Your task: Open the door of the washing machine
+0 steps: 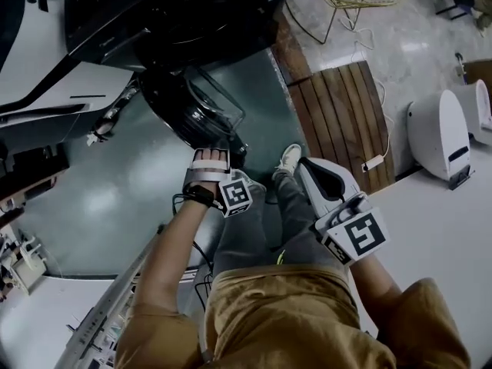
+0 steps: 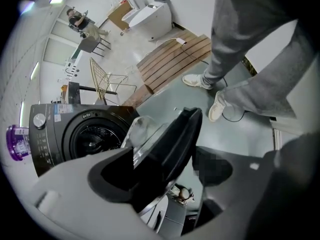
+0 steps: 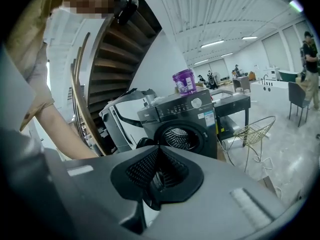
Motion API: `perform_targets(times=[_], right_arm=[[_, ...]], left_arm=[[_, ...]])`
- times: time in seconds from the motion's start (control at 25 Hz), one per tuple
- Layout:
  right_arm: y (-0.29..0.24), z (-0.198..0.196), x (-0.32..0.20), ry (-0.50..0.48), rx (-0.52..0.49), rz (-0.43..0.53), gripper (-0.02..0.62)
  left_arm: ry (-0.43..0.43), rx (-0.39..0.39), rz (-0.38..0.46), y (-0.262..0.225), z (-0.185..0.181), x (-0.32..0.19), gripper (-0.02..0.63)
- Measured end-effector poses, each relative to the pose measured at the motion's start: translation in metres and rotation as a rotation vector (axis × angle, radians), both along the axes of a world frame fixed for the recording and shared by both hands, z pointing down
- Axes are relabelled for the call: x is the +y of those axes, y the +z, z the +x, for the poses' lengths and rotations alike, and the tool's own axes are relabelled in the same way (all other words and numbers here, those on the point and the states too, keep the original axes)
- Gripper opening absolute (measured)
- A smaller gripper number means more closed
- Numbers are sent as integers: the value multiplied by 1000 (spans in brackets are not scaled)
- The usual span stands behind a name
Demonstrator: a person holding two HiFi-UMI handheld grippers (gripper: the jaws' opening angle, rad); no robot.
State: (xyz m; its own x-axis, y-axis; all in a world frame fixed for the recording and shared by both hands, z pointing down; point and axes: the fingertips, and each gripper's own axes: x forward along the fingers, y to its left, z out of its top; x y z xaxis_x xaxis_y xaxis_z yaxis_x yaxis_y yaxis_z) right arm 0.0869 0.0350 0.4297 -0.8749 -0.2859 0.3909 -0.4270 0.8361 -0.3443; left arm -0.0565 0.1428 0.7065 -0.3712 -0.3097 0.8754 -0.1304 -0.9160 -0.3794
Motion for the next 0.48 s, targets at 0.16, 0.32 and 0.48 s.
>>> perform_targets(times=[0.16,0.32,0.48], right_arm=[[-5,-23,12,-58,-3,16,5],[-7,-40,20,-99,-8,25,5],[-5,-57,28,-131,-4,22,5]], left_arm=[[-3,-17,-11,-1,-16,27,431],[6,-51,-18,-4,-32,51,446],[-11,-30,-47,9,-45,83,465]])
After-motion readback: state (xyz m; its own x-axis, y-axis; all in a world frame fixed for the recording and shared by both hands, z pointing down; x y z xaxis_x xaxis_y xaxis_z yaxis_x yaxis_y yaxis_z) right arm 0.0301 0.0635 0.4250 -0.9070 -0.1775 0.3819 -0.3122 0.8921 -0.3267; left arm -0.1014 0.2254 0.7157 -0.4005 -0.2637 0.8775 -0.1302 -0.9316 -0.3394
